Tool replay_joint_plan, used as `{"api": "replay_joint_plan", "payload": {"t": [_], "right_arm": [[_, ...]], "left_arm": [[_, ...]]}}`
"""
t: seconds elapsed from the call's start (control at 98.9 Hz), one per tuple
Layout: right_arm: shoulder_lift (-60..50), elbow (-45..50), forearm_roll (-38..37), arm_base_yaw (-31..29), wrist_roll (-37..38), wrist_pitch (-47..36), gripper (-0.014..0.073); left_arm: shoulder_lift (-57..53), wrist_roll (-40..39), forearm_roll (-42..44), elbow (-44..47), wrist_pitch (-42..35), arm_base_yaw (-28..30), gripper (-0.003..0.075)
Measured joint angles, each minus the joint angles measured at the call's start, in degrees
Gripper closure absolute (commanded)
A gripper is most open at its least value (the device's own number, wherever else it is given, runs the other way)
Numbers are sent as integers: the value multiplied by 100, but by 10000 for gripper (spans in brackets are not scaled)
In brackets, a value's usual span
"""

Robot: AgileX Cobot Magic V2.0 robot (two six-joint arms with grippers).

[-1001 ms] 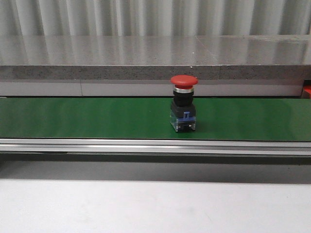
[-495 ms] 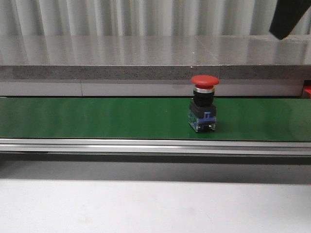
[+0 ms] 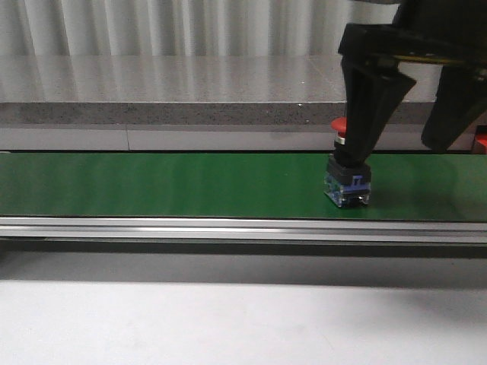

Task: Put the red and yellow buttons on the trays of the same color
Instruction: 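Grasp the red button arriving at the belt end with the right gripper, then move the red button into the red tray and release it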

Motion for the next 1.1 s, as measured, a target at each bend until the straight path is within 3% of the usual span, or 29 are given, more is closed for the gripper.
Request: {"api": "replay_joint_plan", "payload": {"t": [0.222,0.293,0.425,0.495,0.758,1.102], "right_arm": [[536,0,-37,0,0,-565,-35],[679,0,-130,0,0,-669,62],[791,0,-240,0,0,-747,344],[791,0,-261,0,12,-780,411],[755,-267,-274,-361,12,-601,411],[682,-1258,-634,-2281,-124,-215,411]], "left_arm": [[0,0,0,0,0,0,726],[0,0,0,0,0,0,726],[0,0,0,0,0,0,726],[0,0,0,0,0,0,726],[0,0,0,0,0,0,726],[0,0,0,0,0,0,726]]}}
